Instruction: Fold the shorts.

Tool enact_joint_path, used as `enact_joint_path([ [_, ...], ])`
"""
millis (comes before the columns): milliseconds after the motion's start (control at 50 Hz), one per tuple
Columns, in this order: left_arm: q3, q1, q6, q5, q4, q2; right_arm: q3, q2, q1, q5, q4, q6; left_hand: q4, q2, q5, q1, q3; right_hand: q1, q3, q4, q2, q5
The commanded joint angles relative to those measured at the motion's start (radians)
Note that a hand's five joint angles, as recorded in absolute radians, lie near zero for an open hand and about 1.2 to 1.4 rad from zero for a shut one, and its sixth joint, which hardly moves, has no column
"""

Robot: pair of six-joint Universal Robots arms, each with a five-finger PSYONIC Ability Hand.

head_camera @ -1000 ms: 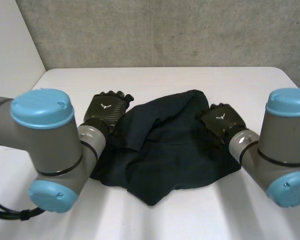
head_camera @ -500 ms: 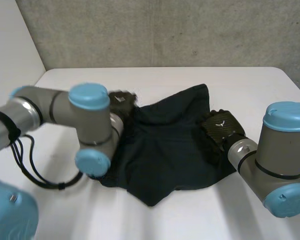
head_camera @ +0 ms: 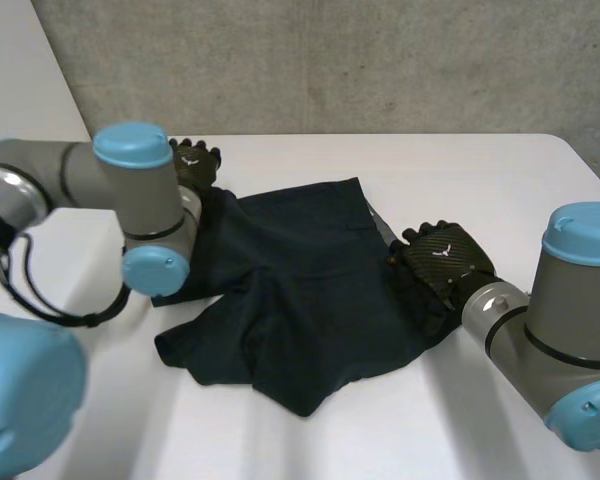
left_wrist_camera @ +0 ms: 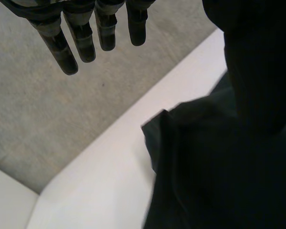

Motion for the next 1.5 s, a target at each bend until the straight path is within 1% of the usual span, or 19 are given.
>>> enact_joint_path([
  [20,-0.459,-0.007,-0.093,-0.002,-0.008,0.349,-0.002,-0.016,-0.073,-0.13,0.135,-0.141,0.031,0.034,0.013,0.042,0.02,0.018,0.005,-0.015,0.001,-0.02],
  [120,-0.769,-0.081,-0.242,0.017,-0.013,0.582,-0.003,-0.01,-0.141,-0.203,0.193,-0.22,0.101,0.104,0.083,0.113,0.09,0.129,0.117,0.097,0.113,0.092],
  [200,-0.927,-0.141,-0.329,0.038,-0.014,0.684,-0.009,0.03,-0.157,-0.232,0.177,-0.229,0.271,0.274,0.253,0.283,0.26,0.217,0.205,0.185,0.201,0.18],
  [300,-1.055,-0.181,-0.394,0.047,-0.011,0.73,-0.012,0.075,-0.174,-0.244,0.12,-0.226,0.301,0.304,0.283,0.313,0.29,0.344,0.331,0.311,0.327,0.306],
  [380,-1.102,-0.227,-0.417,0.041,-0.004,0.72,-0.016,0.101,-0.18,-0.278,0.077,-0.223,0.298,0.301,0.28,0.31,0.288,0.871,0.859,0.838,0.855,0.833],
  [400,-1.11,-0.246,-0.426,0.04,-0.001,0.712,-0.017,0.107,-0.18,-0.298,0.062,-0.217,0.29,0.292,0.271,0.301,0.279,1.189,1.177,1.157,1.173,1.152],
  [420,-1.11,-0.254,-0.431,0.037,0.002,0.703,-0.017,0.108,-0.178,-0.307,0.055,-0.215,0.287,0.289,0.268,0.298,0.276,1.194,1.182,1.162,1.178,1.157],
  [620,-1.104,-0.327,-0.479,0.027,0.127,0.627,0.003,0.098,-0.174,-0.315,0.049,-0.202,0.246,0.248,0.227,0.257,0.235,1.194,1.182,1.162,1.178,1.157],
  [760,-1.069,-0.33,-0.462,-0.075,0.209,0.562,0.026,0.078,-0.174,-0.315,0.049,-0.183,0.263,0.266,0.245,0.275,0.252,1.194,1.182,1.162,1.178,1.157],
  [860,-1.021,-0.327,-0.46,-0.095,0.208,0.488,0.027,0.078,-0.174,-0.313,0.051,-0.183,0.29,0.292,0.271,0.301,0.279,1.194,1.182,1.162,1.178,1.157],
  [940,-0.993,-0.323,-0.46,-0.095,0.206,0.447,0.027,0.078,-0.172,-0.313,0.051,-0.182,0.445,0.447,0.427,0.456,0.434,1.194,1.182,1.162,1.178,1.157],
  [1020,-0.977,-0.324,-0.462,-0.094,0.208,0.43,0.024,0.078,-0.175,-0.313,0.051,-0.168,0.788,0.79,0.769,0.799,0.777,1.194,1.182,1.162,1.178,1.157],
  [1040,-0.972,-0.326,-0.46,-0.094,0.209,0.43,0.024,0.076,-0.175,-0.313,0.051,-0.163,0.951,0.954,0.933,0.963,0.941,1.194,1.182,1.162,1.178,1.157],
  [1060,-0.97,-0.326,-0.462,-0.094,0.209,0.431,0.023,0.076,-0.175,-0.313,0.051,-0.157,1.029,1.031,1.01,1.04,1.018,1.178,1.166,1.145,1.162,1.14],
  [1100,-0.967,-0.326,-0.46,-0.092,0.208,0.442,0.015,0.075,-0.175,-0.313,0.055,-0.142,1.192,1.195,1.174,1.204,1.182,0.819,0.806,0.786,0.803,0.781],
  [1180,-0.967,-0.321,-0.459,-0.091,0.203,0.472,0.006,0.073,-0.18,-0.315,0.078,-0.137,1.193,1.196,1.175,1.205,1.183,0.55,0.538,0.518,0.534,0.513],
  [1280,-0.967,-0.286,-0.436,-0.082,0.165,0.541,-0.003,0.059,-0.19,-0.324,0.127,-0.14,1.193,1.196,1.175,1.205,1.183,0.394,0.382,0.362,0.378,0.357],
  [1340,-0.954,-0.26,-0.397,-0.045,0.127,0.56,-0.008,0.055,-0.19,-0.33,0.155,-0.143,1.193,1.196,1.175,1.205,1.183,0.306,0.294,0.274,0.29,0.268],
  [1500,-0.891,-0.205,-0.348,0.049,0.044,0.563,-0.012,0.099,-0.181,-0.351,0.14,-0.134,1.193,1.196,1.175,1.205,1.183,0.332,0.32,0.299,0.316,0.294],
])
